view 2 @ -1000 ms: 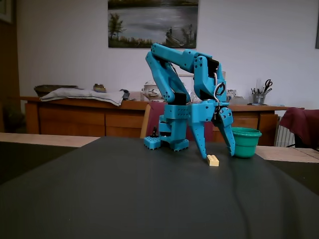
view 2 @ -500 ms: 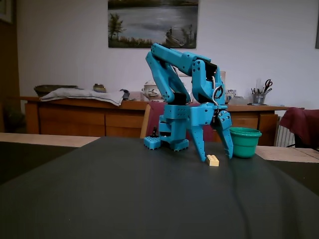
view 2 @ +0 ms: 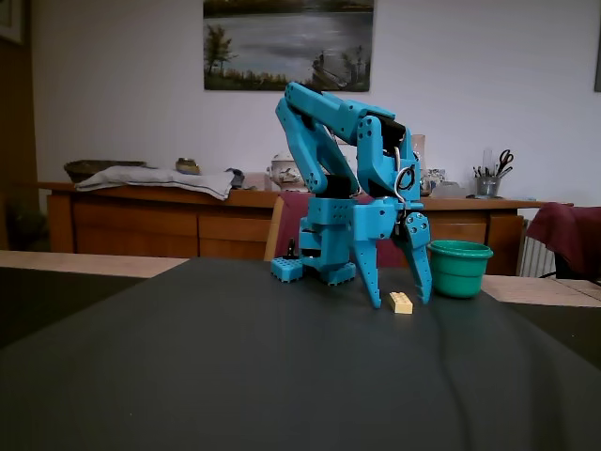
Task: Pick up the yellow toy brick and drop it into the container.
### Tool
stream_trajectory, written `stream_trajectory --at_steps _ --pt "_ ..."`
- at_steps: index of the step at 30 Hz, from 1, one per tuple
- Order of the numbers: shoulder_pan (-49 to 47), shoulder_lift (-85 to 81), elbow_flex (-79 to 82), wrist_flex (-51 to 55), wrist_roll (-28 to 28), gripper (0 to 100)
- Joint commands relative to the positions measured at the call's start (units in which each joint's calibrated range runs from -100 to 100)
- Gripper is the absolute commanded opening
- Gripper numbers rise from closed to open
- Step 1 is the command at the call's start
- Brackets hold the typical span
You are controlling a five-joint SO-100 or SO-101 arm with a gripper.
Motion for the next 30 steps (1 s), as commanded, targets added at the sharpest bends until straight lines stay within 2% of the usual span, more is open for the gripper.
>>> stream_trajectory --at_steps 1,3,14,19,21,26,30 --pt "0.23 -0.15 -0.08 -0.41 0.38 3" --pt "0.23 -0.15 -0.08 -0.41 0.38 0" --pt "0.54 -1.16 -4.60 2.17 -0.04 0" --pt "2.48 -1.16 -21.65 14.70 0.02 0" --pt "3.25 -1.16 -30.50 23.05 0.17 0" --pt "1.08 -1.25 -41.87 38.15 -0.04 0" --pt "-2.78 -1.25 -44.85 41.53 -1.81 0"
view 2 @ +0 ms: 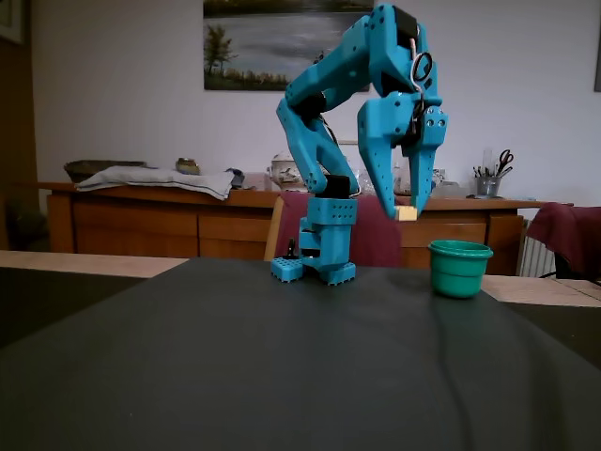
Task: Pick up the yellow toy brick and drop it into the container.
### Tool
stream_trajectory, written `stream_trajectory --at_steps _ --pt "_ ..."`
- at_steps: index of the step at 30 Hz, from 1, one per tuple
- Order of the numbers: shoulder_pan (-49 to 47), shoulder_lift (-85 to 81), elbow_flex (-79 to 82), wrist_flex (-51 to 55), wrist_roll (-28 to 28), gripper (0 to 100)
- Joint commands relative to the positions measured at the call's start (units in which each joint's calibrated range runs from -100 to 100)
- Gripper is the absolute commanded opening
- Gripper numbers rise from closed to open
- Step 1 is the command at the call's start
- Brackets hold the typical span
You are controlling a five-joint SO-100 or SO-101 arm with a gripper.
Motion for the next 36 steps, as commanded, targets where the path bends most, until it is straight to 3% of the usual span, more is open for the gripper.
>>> stream_trajectory --at_steps 1,10,16,26,33,36 --pt "-4.11 -0.99 -3.44 2.46 -1.65 0" --pt "-23.92 0.10 -3.53 -2.51 -10.43 0" --pt "-25.93 0.52 -2.62 -8.02 -11.84 0" --pt "-26.39 15.45 -2.71 -15.75 -14.82 0" --pt "-39.08 16.80 -2.98 -15.84 -19.21 0" --pt "-38.85 17.13 -2.80 -15.84 -19.42 0"
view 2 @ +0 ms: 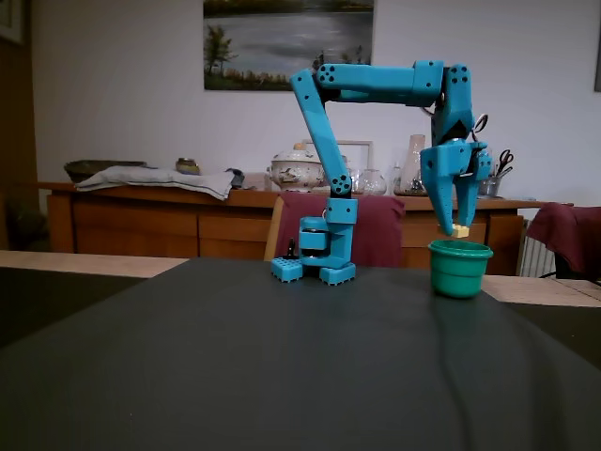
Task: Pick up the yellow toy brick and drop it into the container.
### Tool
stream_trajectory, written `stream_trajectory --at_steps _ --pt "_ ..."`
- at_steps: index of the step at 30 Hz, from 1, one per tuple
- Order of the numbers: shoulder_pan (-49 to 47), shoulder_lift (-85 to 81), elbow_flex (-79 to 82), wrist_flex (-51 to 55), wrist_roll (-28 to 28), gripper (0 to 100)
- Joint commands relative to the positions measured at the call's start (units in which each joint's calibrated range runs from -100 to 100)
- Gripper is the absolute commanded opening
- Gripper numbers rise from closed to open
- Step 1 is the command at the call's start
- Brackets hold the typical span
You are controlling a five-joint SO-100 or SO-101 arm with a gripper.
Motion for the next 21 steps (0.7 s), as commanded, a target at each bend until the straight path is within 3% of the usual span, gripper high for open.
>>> stream_trajectory --at_steps 1,14,21 --pt "0.83 -0.03 -1.44 -0.35 -0.23 0" --pt "6.32 0.30 -1.35 -0.18 2.39 0" --pt "7.41 0.30 -1.35 0.18 2.49 16"
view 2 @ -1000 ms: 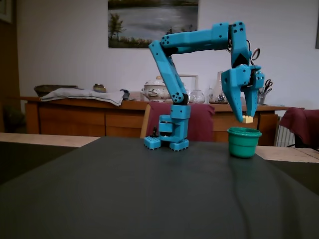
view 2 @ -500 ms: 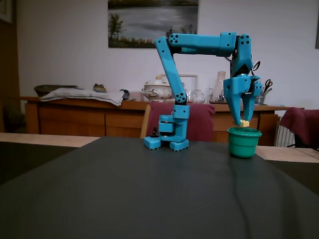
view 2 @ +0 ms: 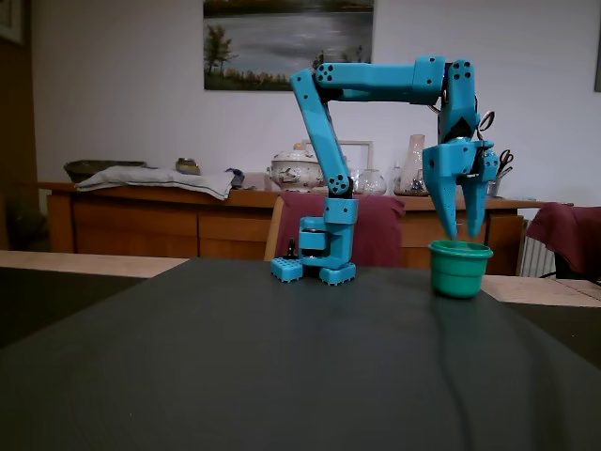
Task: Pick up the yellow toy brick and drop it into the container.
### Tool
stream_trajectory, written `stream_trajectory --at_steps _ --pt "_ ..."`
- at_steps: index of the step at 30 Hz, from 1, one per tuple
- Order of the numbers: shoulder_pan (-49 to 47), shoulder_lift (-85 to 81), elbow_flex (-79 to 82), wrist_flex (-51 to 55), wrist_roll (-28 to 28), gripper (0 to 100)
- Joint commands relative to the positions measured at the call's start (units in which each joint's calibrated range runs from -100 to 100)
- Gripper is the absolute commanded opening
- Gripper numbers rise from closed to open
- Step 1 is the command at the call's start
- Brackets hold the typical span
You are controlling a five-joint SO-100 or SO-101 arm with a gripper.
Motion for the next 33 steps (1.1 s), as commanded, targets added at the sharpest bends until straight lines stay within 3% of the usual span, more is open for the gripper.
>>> stream_trajectory --at_steps 1,6,14,21,25,27,33 --pt "0.58 0.22 -1.35 0.36 0.16 15" --pt "2.28 -0.63 -1.99 0.36 0.16 1" --pt "13.50 -1.47 -4.42 3.02 0.16 0" --pt "36.94 -24.49 -10.56 9.68 -0.04 0" --pt "52.18 -38.82 -6.86 8.97 -3.81 0" --pt "60.46 -46.58 -0.36 4.53 -4.12 0" --pt "69.36 -63.27 27.53 -14.75 -3.97 0"
